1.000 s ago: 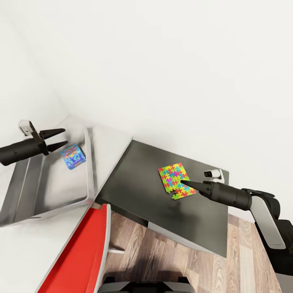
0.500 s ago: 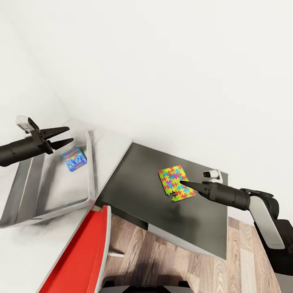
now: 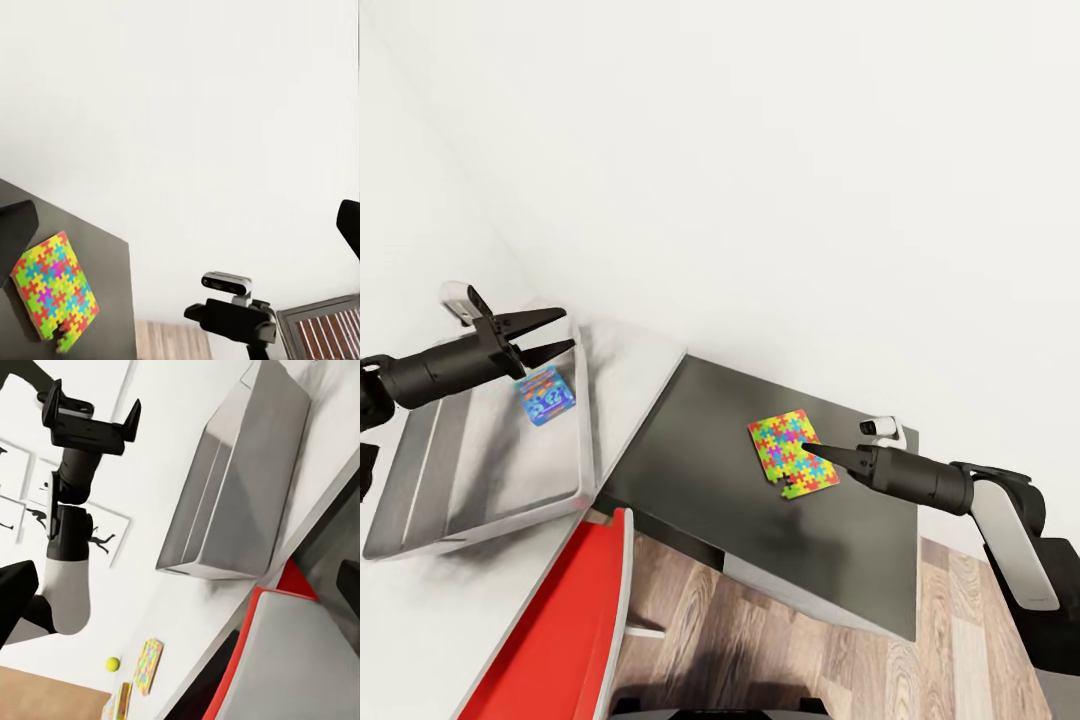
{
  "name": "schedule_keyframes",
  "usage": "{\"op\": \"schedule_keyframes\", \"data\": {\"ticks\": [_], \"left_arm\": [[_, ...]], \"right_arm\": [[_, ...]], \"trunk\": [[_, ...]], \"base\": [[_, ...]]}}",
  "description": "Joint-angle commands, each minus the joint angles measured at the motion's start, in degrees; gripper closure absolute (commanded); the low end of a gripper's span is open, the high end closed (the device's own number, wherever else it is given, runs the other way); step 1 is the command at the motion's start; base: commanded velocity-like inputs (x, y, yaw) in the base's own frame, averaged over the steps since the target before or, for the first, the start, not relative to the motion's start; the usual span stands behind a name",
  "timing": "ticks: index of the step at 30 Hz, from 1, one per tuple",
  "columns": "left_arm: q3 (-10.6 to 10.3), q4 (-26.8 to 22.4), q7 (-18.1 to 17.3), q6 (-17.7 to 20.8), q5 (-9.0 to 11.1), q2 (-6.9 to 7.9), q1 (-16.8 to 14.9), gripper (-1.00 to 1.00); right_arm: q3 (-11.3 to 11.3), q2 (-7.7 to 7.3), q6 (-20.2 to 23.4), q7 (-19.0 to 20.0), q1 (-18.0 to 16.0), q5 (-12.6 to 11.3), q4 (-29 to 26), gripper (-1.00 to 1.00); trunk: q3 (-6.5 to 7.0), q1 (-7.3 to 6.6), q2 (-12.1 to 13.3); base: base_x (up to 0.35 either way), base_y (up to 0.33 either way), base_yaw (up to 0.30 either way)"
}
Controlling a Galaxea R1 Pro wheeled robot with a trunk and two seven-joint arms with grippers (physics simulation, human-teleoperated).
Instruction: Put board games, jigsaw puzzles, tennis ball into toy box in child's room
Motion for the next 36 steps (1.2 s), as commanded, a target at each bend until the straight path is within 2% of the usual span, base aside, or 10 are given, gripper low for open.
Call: {"op": "schedule_keyframes", "data": {"ticks": [1,13,18,21,23,24,26,27,29,36], "left_arm": [[0.0,-0.2,0.8,0.2,0.1,-0.99,-0.3,-1.00],[-2.4,-0.7,10.4,0.2,1.9,-8.75,-5.6,-1.00],[-5.5,-0.7,17.7,0.1,2.8,-14.50,-7.7,-1.00],[-6.2,-0.7,19.7,0.1,2.9,-16.31,-7.9,-1.00],[-7.8,-0.8,24.2,0.0,2.9,-20.02,-7.8,-1.00],[-7.8,-0.8,24.2,0.0,2.9,-20.02,-7.8,-1.00],[-9.5,-0.8,28.9,0.0,2.9,-23.55,-7.2,-1.00],[-9.5,-0.8,28.9,0.0,2.9,-23.55,-7.2,-1.00],[-11.0,-0.8,33.4,-0.1,2.8,-26.67,-6.6,-1.00],[-13.8,-0.8,40.1,-0.4,2.7,-31.31,-5.6,-1.00]], "right_arm": [[0.0,-0.05,0.2,0.2,-0.1,0.2,0.0,-1.00],[-0.6,-0.50,0.2,0.1,-0.2,0.2,0.0,-1.00],[-0.9,-0.87,0.2,0.1,-0.2,0.2,0.0,-1.00],[-1.1,-1.04,0.2,0.1,-0.2,0.3,0.0,-1.00],[-1.8,-1.69,0.2,-0.1,-0.2,0.4,0.1,-1.00],[-1.8,-1.69,0.2,-0.1,-0.2,0.4,0.1,-1.00],[-3.4,-3.09,0.2,-0.5,0.0,0.5,0.2,-1.00],[-3.4,-3.09,0.2,-0.5,0.0,0.5,0.2,-1.00],[-5.3,-4.97,0.2,-0.7,0.2,0.5,0.3,-1.00],[-7.5,-7.88,0.2,-1.1,0.5,0.5,0.5,-1.00]], "trunk": [[-0.06,0.03,-0.1],[0.07,0.03,-0.1],[0.08,0.03,-0.1],[0.09,0.03,-0.1],[0.09,0.03,-0.1],[0.09,0.03,-0.1],[0.09,0.03,-0.1],[0.09,0.03,-0.1],[0.09,0.03,-0.1],[0.09,0.03,-0.1]], "base": [[0.000,0.000,-0.033],[0.000,0.000,-0.157],[0.000,0.000,-0.253],[0.000,0.000,-0.267],[0.000,0.000,-0.274],[0.000,0.000,-0.276],[0.000,0.000,-0.279],[0.000,0.000,-0.280],[0.000,0.000,-0.283],[0.000,0.000,-0.287]]}}
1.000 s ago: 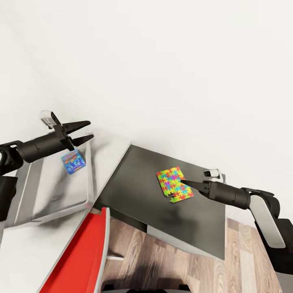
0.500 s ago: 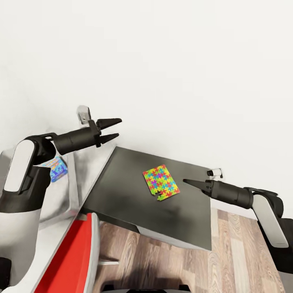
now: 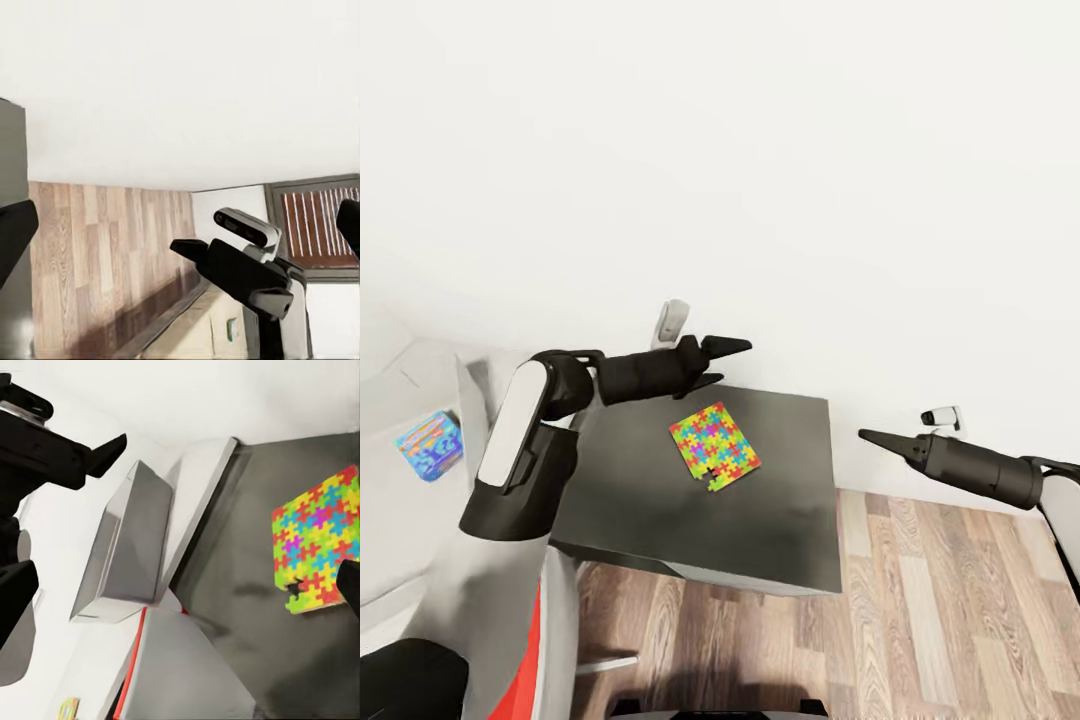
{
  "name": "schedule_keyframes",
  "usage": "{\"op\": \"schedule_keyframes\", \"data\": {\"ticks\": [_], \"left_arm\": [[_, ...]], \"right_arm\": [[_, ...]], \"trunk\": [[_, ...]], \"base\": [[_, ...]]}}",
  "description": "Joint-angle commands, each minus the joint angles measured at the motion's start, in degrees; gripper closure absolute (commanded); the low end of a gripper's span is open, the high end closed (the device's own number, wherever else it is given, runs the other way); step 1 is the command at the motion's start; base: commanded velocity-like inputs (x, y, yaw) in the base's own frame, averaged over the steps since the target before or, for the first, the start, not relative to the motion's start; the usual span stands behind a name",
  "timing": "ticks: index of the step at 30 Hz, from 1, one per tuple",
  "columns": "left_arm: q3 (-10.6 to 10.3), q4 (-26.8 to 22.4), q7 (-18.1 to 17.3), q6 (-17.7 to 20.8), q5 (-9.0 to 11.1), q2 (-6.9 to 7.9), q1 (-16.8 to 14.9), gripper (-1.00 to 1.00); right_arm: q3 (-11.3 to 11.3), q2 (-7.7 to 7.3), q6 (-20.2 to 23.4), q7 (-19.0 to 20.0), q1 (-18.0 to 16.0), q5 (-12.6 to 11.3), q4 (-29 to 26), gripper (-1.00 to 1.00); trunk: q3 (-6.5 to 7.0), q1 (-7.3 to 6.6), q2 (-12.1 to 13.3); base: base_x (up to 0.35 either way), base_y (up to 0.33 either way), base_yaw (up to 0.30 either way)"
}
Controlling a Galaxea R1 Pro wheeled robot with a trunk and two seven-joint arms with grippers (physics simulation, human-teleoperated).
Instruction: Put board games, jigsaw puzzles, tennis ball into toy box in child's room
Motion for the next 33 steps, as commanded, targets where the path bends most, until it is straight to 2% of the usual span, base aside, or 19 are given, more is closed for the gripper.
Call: {"op": "schedule_keyframes", "data": {"ticks": [1,3,4,7,8,10,11,12,13,14,16,17,18,19,20,25,26,33], "left_arm": [[0.0,0.0,0.6,0.1,0.5,-0.05,0.0,-1.00],[-1.4,0.0,2.4,-0.4,0.5,-1.44,0.5,-1.00],[-1.4,0.0,2.4,-0.4,0.5,-1.44,0.5,-1.00],[-4.1,-0.1,3.9,-2.3,0.4,-2.69,1.8,-1.00],[-4.1,-0.1,3.9,-2.3,0.4,-2.69,1.8,-1.00],[-6.1,-0.1,4.4,-4.1,0.4,-3.15,2.9,-1.00],[-6.1,-0.1,4.4,-4.1,0.4,-3.15,2.9,-1.00],[-8.3,-0.1,4.7,-5.6,0.4,-3.39,4.2,-1.00],[-9.4,-0.1,4.8,-6.2,0.3,-3.46,4.8,-1.00],[-9.4,-0.1,4.8,-6.2,0.3,-3.46,4.8,-1.00],[-11.1,-0.1,4.9,-7.2,-0.3,-3.57,6.1,-1.00],[-11.1,-0.1,4.9,-7.2,-0.3,-3.57,6.1,-1.00],[-12.1,-0.1,4.7,-7.7,-1.1,-3.66,6.9,-1.00],[-12.1,-0.1,4.7,-7.7,-1.1,-3.66,6.9,-1.00],[-13.0,-0.1,4.2,-8.3,-2.2,-3.72,7.8,-1.00],[-13.3,-0.1,3.6,-8.6,-2.8,-3.52,8.3,-1.00],[-12.4,-0.1,2.4,-8.8,-3.4,-3.19,9.6,-1.00],[-10.7,-0.1,1.6,-8.9,-3.6,-3.00,11.1,-1.00]], "right_arm": [[0.0,-0.02,0.2,0.3,-0.1,0.2,0.0,-1.00],[-0.7,-0.81,0.2,0.2,0.0,0.3,0.1,-1.00],[-0.7,-0.81,0.2,0.2,0.0,0.3,0.1,-1.00],[-1.2,-1.49,0.2,0.1,0.1,0.3,0.2,-1.00],[-1.2,-1.49,0.2,0.1,0.1,0.3,0.2,-1.00],[-1.4,-1.75,0.2,0.0,0.2,0.3,0.2,-1.00],[-1.4,-1.75,0.2,0.0,0.2,0.3,0.2,-1.00],[-1.6,-1.91,0.2,0.0,0.2,0.4,0.3,-1.00],[-1.6,-1.97,0.2,-0.2,0.2,0.4,0.4,-1.00],[-1.6,-1.97,0.2,-0.2,0.2,0.4,0.4,-1.00],[-1.6,-1.97,0.2,-1.0,0.2,0.4,0.5,-1.00],[-1.6,-1.97,0.2,-1.0,0.2,0.4,0.5,-1.00],[-1.5,-1.83,0.2,-2.6,0.2,0.3,0.5,-1.00],[-1.5,-1.83,0.2,-2.6,0.2,0.3,0.5,-1.00],[-1.4,-1.62,0.2,-5.4,0.2,0.3,0.5,-1.00],[-1.4,-1.52,0.2,-7.5,0.2,0.2,0.5,-1.00],[-1.3,-1.47,0.2,-8.9,0.2,0.2,0.5,-1.00],[-1.3,-1.42,0.2,-9.5,0.2,0.2,0.5,-1.00]], "trunk": [[-0.08,0.03,-0.1],[-0.08,0.03,-0.1],[-0.08,0.03,-0.1],[-0.08,0.03,-0.1],[-0.08,0.03,-0.1],[-0.08,0.03,-0.1],[-0.08,0.03,-0.1],[-0.08,0.03,-0.1],[-0.08,0.03,-0.1],[-0.08,0.03,-0.1],[-0.08,0.03,-0.1],[-0.07,0.03,-0.1],[-0.06,0.03,-0.1],[-0.05,0.03,-0.1],[-0.04,0.03,-0.1],[0.05,0.03,-0.1],[0.07,0.03,-0.1],[0.22,0.03,-0.1]], "base": [[0.000,0.000,-0.290],[0.000,0.000,-0.291],[0.000,0.000,-0.291],[0.000,0.000,-0.292],[0.000,0.000,-0.292],[0.000,0.000,-0.293],[0.000,0.000,-0.293],[0.000,0.000,-0.293],[0.000,0.000,-0.293],[0.000,0.000,-0.293],[0.000,0.000,-0.293],[0.000,0.000,-0.293],[0.000,0.000,-0.293],[0.000,0.000,-0.293],[0.000,0.000,-0.293],[0.000,0.000,-0.294],[0.000,0.000,-0.294],[-0.032,-0.103,-0.294]]}}
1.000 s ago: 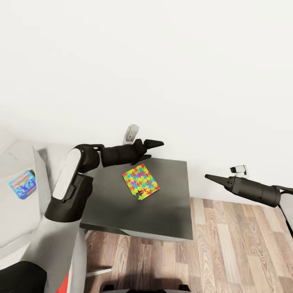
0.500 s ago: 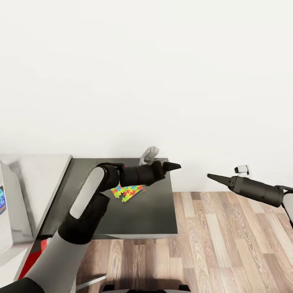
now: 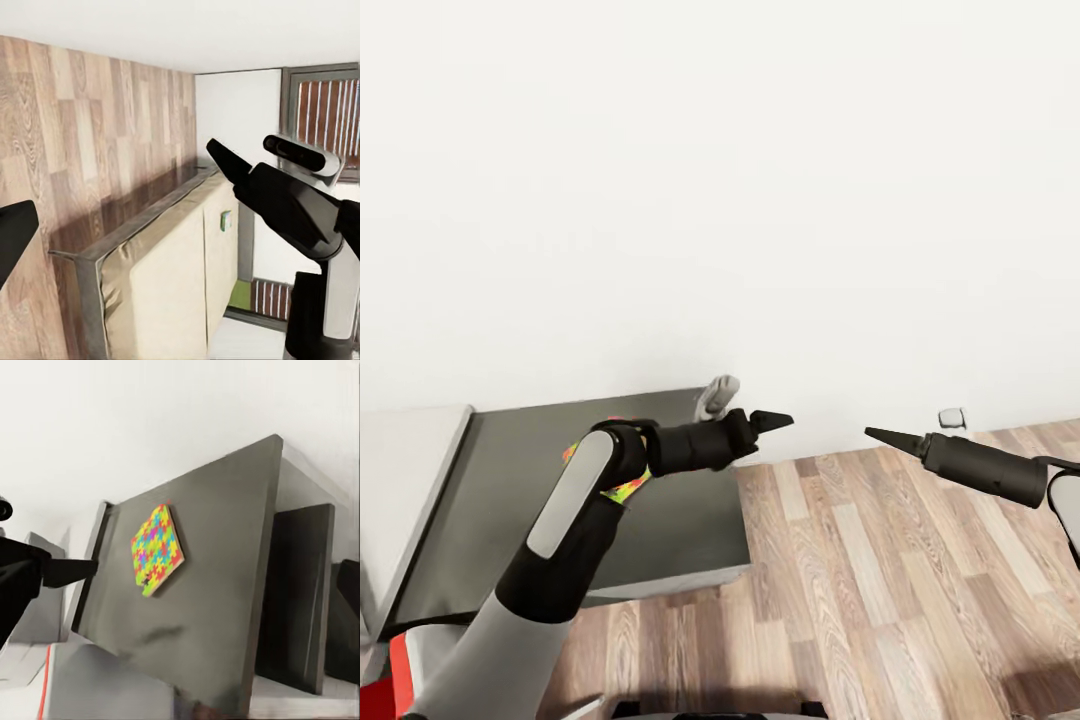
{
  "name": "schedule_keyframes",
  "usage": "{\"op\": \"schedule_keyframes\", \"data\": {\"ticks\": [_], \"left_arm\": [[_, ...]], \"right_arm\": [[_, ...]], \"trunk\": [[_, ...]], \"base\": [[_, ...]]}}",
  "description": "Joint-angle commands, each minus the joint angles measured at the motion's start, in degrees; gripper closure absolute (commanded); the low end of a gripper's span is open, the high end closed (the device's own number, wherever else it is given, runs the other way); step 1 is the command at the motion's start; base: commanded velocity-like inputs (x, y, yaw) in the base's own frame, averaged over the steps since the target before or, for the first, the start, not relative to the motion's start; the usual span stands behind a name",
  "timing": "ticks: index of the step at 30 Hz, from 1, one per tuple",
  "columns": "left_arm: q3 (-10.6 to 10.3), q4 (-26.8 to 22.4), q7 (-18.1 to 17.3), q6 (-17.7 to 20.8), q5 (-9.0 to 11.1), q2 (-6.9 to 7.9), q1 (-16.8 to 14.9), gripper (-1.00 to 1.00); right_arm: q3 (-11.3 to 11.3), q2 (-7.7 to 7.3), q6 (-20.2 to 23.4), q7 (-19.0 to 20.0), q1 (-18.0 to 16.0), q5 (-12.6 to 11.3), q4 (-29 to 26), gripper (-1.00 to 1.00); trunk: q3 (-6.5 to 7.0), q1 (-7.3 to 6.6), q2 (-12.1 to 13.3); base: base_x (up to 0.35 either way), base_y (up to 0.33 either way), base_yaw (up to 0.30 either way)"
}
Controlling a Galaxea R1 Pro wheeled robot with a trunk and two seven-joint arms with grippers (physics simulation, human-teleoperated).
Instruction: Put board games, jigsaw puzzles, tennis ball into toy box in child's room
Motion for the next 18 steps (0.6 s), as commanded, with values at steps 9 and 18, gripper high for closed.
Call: {"op": "schedule_keyframes", "data": {"ticks": [9,18], "left_arm": [[1.0,0.0,0.4,0.1,0.4,0.09,0.4,-1.00],[1.2,0.0,0.3,0.1,0.4,0.11,0.5,-1.00]], "right_arm": [[0.0,0.09,0.3,0.2,-0.1,0.3,0.0,-1.00],[0.0,0.35,0.3,0.1,-0.1,0.3,-0.1,-1.00]], "trunk": [[0.11,0.02,-0.1],[0.31,0.02,-0.1]], "base": [[-0.130,-0.244,-0.293],[-0.099,-0.150,-0.293]]}}
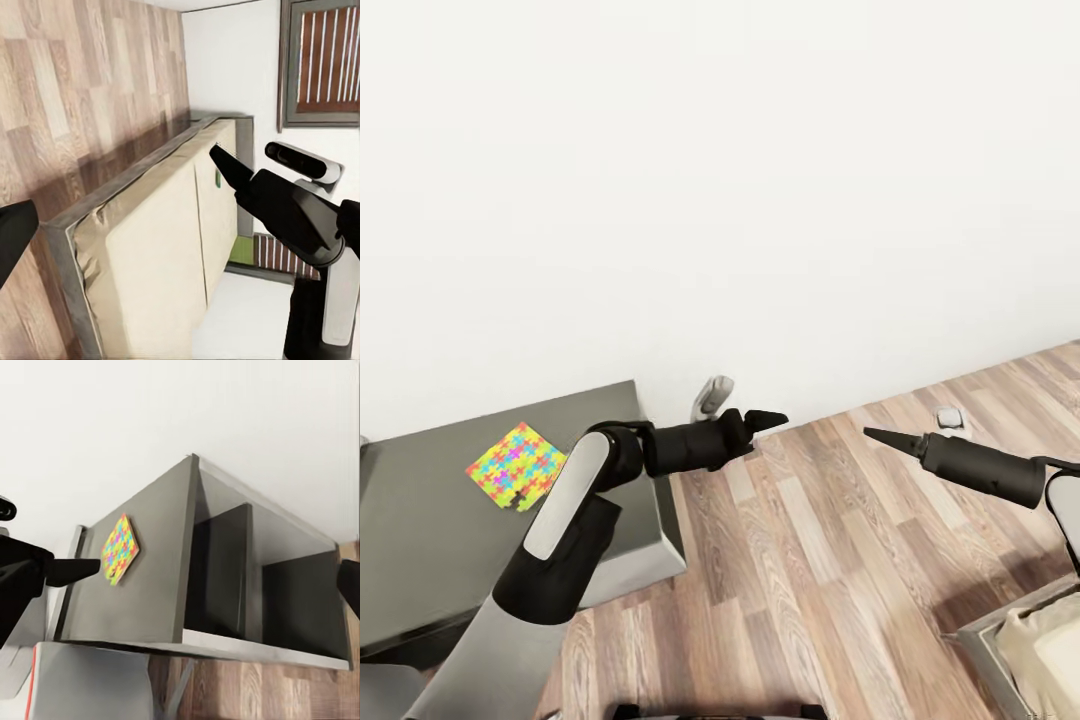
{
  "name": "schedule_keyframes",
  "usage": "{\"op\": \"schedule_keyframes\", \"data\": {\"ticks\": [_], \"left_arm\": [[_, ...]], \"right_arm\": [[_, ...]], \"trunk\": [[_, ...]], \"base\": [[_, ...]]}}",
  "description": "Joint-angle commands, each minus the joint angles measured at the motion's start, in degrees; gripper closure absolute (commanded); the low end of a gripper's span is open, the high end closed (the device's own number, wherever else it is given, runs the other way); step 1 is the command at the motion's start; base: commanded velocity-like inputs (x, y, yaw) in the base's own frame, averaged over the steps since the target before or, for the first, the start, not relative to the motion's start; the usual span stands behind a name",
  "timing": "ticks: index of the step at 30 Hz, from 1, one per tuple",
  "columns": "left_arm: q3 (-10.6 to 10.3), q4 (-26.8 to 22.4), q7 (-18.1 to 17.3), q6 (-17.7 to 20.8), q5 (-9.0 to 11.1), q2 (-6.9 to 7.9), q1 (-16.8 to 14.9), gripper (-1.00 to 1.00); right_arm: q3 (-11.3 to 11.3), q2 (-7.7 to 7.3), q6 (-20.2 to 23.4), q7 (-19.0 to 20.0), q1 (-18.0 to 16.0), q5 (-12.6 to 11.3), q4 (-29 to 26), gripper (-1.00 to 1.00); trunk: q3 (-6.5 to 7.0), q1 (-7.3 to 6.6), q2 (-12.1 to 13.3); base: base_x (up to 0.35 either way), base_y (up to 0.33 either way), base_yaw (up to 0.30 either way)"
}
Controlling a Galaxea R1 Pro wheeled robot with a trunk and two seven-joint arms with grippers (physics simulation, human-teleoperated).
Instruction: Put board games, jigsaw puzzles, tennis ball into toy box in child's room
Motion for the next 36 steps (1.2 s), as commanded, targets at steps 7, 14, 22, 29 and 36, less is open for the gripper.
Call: {"op": "schedule_keyframes", "data": {"ticks": [7,14,22,29,36], "left_arm": [[0.2,0.0,0.6,0.0,0.5,0.06,0.0,-1.00],[0.7,0.1,0.6,0.1,0.2,0.97,0.1,-1.00],[3.0,0.1,0.6,0.1,0.0,3.11,1.1,-1.00],[5.4,0.3,0.5,0.1,-0.3,5.05,2.1,-1.00],[6.5,0.3,0.6,0.1,-0.6,6.24,2.6,-1.00]], "right_arm": [[-0.1,0.06,0.3,0.3,-0.1,0.3,0.0,-1.00],[-0.1,0.08,0.3,0.3,-0.1,0.3,0.0,-1.00],[-0.2,0.09,0.3,0.3,-0.2,0.3,0.1,-1.00],[-0.3,0.08,0.3,-0.2,-0.5,0.3,1.8,-1.00],[-0.6,0.02,0.3,-0.6,-0.6,0.3,3.2,-1.00]], "trunk": [[0.07,0.03,-0.1],[0.22,0.03,-0.1],[0.40,0.03,-0.1],[0.55,0.03,-0.1],[0.71,0.03,-0.1]], "base": [[-0.029,-0.044,-0.293],[-0.011,-0.016,-0.293],[-0.003,-0.005,-0.293],[-0.001,-0.001,-0.294],[0.000,0.000,-0.293]]}}
